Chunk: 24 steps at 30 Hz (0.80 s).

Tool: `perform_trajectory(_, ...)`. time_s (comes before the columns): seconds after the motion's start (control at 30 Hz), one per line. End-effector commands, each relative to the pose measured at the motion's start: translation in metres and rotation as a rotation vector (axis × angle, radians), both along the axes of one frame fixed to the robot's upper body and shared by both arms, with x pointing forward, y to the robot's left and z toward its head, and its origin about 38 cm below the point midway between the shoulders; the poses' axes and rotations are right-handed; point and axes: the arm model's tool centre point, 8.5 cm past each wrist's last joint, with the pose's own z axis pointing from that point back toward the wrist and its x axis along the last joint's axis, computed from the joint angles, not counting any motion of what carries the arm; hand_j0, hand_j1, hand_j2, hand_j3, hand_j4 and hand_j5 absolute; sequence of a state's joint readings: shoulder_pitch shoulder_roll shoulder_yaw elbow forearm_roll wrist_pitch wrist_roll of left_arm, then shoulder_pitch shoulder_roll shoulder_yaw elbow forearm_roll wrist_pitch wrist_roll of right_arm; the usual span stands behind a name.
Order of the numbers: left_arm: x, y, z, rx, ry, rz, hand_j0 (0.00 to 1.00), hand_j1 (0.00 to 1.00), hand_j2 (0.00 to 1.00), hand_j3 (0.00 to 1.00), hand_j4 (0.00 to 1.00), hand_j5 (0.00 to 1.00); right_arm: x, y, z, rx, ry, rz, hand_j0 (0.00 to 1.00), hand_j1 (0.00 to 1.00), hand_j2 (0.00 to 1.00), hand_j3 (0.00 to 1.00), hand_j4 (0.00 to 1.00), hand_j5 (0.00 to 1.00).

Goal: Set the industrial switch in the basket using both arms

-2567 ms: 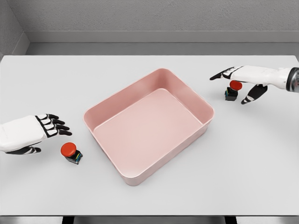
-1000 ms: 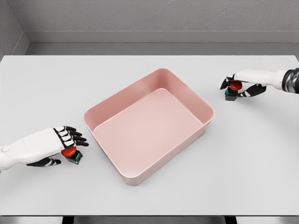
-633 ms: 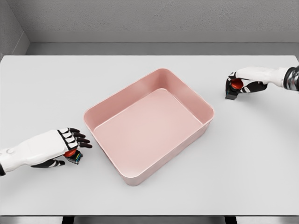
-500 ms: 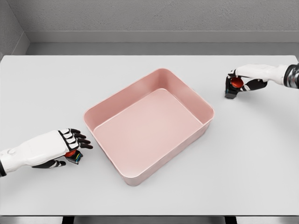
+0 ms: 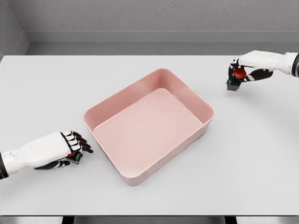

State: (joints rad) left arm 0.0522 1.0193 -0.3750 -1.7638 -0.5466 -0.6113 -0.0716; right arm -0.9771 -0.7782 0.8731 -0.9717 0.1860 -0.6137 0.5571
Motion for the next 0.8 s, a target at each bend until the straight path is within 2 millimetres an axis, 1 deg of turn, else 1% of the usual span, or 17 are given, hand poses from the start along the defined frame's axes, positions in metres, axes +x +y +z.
perform_trajectory(0.0, 0.000, 0.000, 0.001, -0.004, 0.002, 0.002, 0.57, 0.57, 0.57, 0.57, 0.57, 0.57, -0.003, 0.004, 0.010, 0.020, -0.017, 0.021, 0.43, 0.43, 0.43, 0.43, 0.43, 0.43)
perform_trajectory(0.03, 0.000, 0.000, 0.001, -0.004, 0.001, 0.002, 0.50, 0.50, 0.50, 0.50, 0.50, 0.50, -0.005, 0.004, 0.015, 0.019, -0.027, 0.028, 0.43, 0.43, 0.43, 0.43, 0.43, 0.43)
perform_trajectory(0.13, 0.000, 0.000, 0.001, -0.004, 0.001, 0.002, 0.39, 0.39, 0.39, 0.39, 0.39, 0.39, -0.010, 0.009, 0.023, 0.042, -0.040, 0.055, 0.43, 0.43, 0.43, 0.43, 0.43, 0.43)
perform_trajectory(0.2, 0.000, 0.000, 0.001, -0.004, 0.001, 0.002, 0.37, 0.37, 0.37, 0.37, 0.37, 0.37, -0.013, 0.010, 0.029, 0.051, -0.048, 0.066, 0.43, 0.43, 0.43, 0.43, 0.43, 0.43)
perform_trajectory(0.3, 0.005, 0.000, 0.007, -0.018, -0.019, 0.005, 0.36, 0.36, 0.36, 0.36, 0.36, 0.36, -0.016, 0.010, 0.034, 0.075, -0.050, 0.072, 0.43, 0.43, 0.43, 0.43, 0.43, 0.43)
perform_trajectory(0.4, 0.015, -0.001, 0.020, -0.033, -0.055, 0.007, 0.36, 0.36, 0.36, 0.36, 0.36, 0.36, -0.020, 0.022, 0.040, 0.097, -0.062, 0.112, 0.43, 0.43, 0.43, 0.43, 0.43, 0.43)
perform_trajectory(0.43, 0.016, 0.000, 0.023, -0.036, -0.059, 0.006, 0.36, 0.36, 0.36, 0.36, 0.36, 0.36, -0.021, 0.027, 0.042, 0.101, -0.065, 0.129, 0.43, 0.43, 0.43, 0.43, 0.43, 0.43)
perform_trajectory(0.6, 0.021, 0.000, 0.031, -0.047, -0.081, 0.009, 0.36, 0.36, 0.36, 0.36, 0.36, 0.36, -0.026, 0.040, 0.046, 0.125, -0.072, 0.171, 0.43, 0.43, 0.43, 0.43, 0.43, 0.43)
perform_trajectory(0.67, 0.026, 0.000, 0.038, -0.064, -0.096, 0.012, 0.36, 0.36, 0.36, 0.36, 0.36, 0.36, -0.027, 0.044, 0.048, 0.139, -0.071, 0.182, 0.43, 0.43, 0.43, 0.43, 0.43, 0.43)
perform_trajectory(0.7, 0.027, 0.000, 0.041, -0.067, -0.102, 0.012, 0.36, 0.36, 0.36, 0.36, 0.36, 0.36, -0.030, 0.051, 0.050, 0.147, -0.075, 0.204, 0.43, 0.43, 0.43, 0.43, 0.43, 0.43)
perform_trajectory(0.77, 0.030, 0.000, 0.045, -0.075, -0.114, 0.013, 0.36, 0.36, 0.36, 0.36, 0.36, 0.36, -0.032, 0.056, 0.052, 0.155, -0.077, 0.220, 0.43, 0.43, 0.43, 0.43, 0.43, 0.43)
